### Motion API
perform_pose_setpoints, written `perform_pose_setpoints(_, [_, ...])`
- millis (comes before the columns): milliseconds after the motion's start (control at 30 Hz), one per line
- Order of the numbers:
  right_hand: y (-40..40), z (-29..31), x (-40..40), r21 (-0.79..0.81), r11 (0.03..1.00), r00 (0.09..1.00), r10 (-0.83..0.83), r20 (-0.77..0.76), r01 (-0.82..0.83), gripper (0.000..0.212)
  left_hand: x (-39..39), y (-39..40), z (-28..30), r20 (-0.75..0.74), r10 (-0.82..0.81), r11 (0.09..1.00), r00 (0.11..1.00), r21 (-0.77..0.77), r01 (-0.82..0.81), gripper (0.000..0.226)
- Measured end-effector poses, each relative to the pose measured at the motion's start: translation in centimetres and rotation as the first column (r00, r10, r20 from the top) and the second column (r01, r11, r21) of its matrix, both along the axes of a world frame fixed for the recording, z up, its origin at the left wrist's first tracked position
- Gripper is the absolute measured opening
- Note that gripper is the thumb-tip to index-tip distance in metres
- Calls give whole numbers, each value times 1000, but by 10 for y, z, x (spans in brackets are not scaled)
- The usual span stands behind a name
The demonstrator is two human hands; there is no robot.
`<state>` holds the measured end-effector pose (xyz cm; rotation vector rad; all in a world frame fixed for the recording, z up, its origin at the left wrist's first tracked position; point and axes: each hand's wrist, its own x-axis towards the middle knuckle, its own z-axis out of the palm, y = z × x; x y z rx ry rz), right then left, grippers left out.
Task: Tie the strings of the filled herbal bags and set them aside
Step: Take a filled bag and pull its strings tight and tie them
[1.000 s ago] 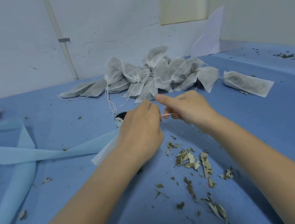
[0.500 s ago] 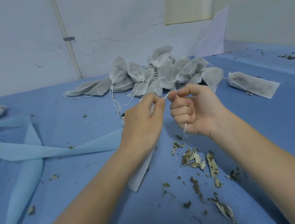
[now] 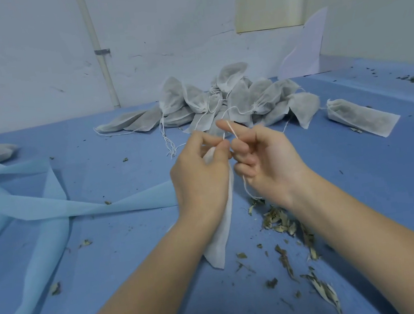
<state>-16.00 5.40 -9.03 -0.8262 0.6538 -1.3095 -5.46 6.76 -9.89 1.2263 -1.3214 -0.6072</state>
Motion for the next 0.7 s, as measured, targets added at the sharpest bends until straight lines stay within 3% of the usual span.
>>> perform_pose_setpoints(67, [1,2,-2,-95,993,965,-93,-244,71,38,0,1,1,29,2,1000,1000,-24,-1,11])
perform_pose_setpoints(133, [5,6,-4,-219,968,861,-211,-463,120,40,-1,2,2,55,-18,999,998,-42,20,15])
perform_pose_setpoints(267, [9,10,-8,-386,920,651,-335,-681,69,44,-2,3,3,98,-45,997,994,-55,51,23])
perform_pose_setpoints(567, [11,6,-4,-527,849,361,-477,-801,-48,36,3,-1,7,91,-7,999,996,44,3,20])
perform_pose_setpoints(700, [12,3,-2,-588,809,384,-544,-746,3,18,4,-2,7,69,10,999,998,45,-13,20])
